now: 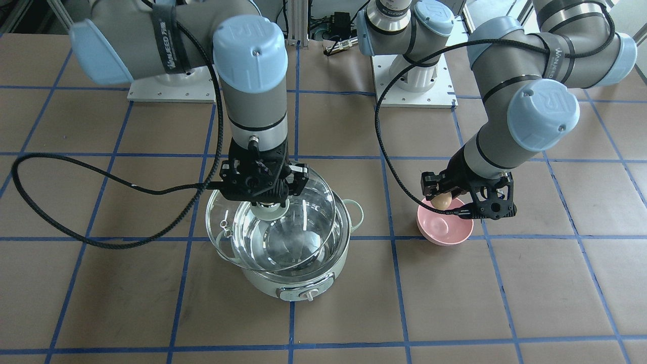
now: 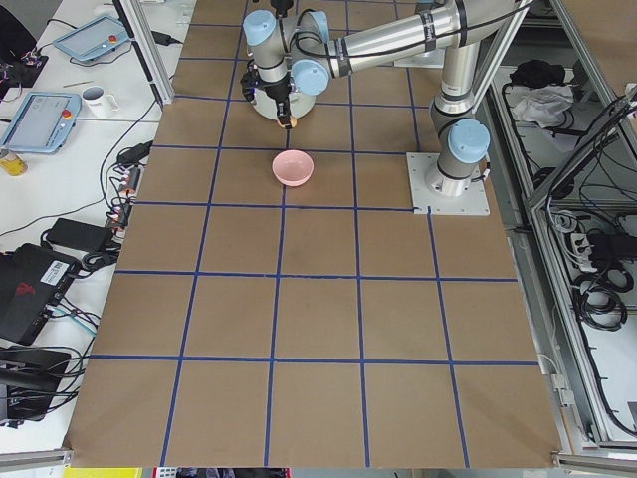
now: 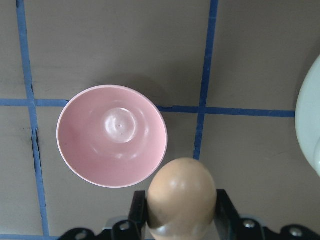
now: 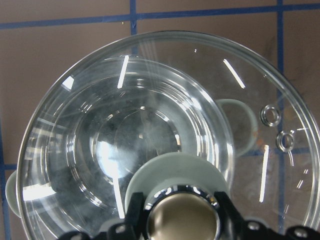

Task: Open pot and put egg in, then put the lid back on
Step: 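Lift the egg with left gripper while right gripper lifts the glass lid, then carry the egg with the left gripper down into the open pot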

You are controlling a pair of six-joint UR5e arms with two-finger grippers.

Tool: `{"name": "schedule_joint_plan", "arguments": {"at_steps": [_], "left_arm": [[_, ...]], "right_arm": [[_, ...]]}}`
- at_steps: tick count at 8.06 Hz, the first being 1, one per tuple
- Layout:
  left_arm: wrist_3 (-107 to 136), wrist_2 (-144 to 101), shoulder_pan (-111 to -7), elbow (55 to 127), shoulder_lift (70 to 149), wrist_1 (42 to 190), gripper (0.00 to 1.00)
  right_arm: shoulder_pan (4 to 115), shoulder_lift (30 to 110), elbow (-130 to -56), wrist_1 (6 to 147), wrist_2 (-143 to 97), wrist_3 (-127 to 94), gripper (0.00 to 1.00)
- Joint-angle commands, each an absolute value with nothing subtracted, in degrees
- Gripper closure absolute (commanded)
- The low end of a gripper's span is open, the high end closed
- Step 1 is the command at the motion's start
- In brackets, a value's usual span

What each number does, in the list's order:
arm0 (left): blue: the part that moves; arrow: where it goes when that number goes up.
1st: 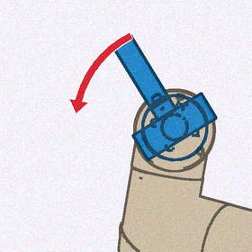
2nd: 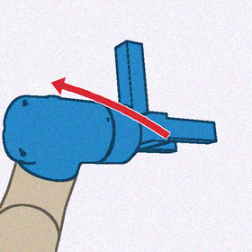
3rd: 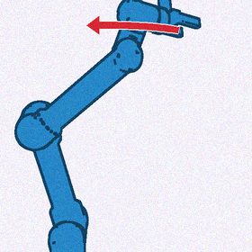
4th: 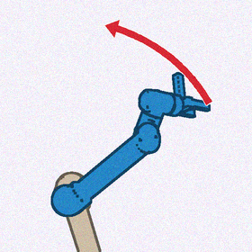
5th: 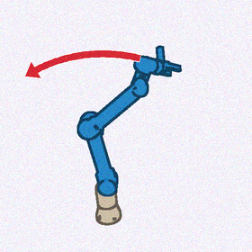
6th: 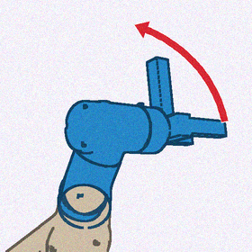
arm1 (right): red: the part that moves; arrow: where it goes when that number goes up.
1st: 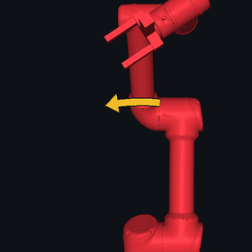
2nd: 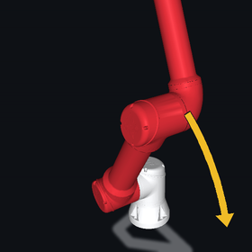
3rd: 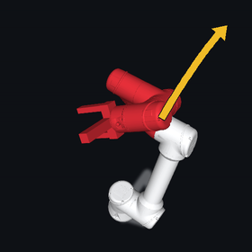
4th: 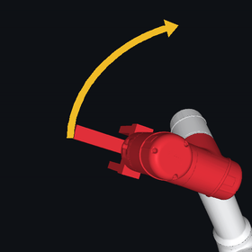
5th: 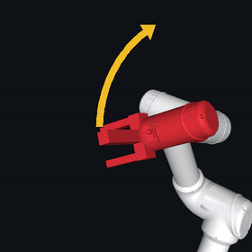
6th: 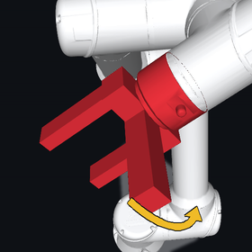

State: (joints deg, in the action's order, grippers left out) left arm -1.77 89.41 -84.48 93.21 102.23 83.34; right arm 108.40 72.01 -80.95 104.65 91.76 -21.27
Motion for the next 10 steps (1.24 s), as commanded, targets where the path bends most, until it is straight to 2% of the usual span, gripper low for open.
{"name": "schedule_joint_plan", "arguments": {"at_steps": [1, 4, 7, 10], "left_arm": [[4.6, 88.1, -88.1, 92.2, 101.6, 83.1, 1.0], [19.6, 86.4, -99.8, 91.3, 103.7, 71.2, 1.0], [29.8, 87.4, -110.2, 91.1, 111.1, 59.5, 1.0], [30.2, 87.5, -111.9, 91.1, 113.9, 59.1, 1.0]], "right_arm": [[100.8, 80.1, -80.9, 97.4, 91.9, -11.7, 1.0], [92.0, 83.5, -81.0, 92.7, 92.6, -0.9, 1.0], [91.0, 83.4, -81.9, 93.2, 92.7, 2.6, 1.0], [90.7, 83.4, -81.9, 93.2, 92.9, 4.2, 1.0]]}}
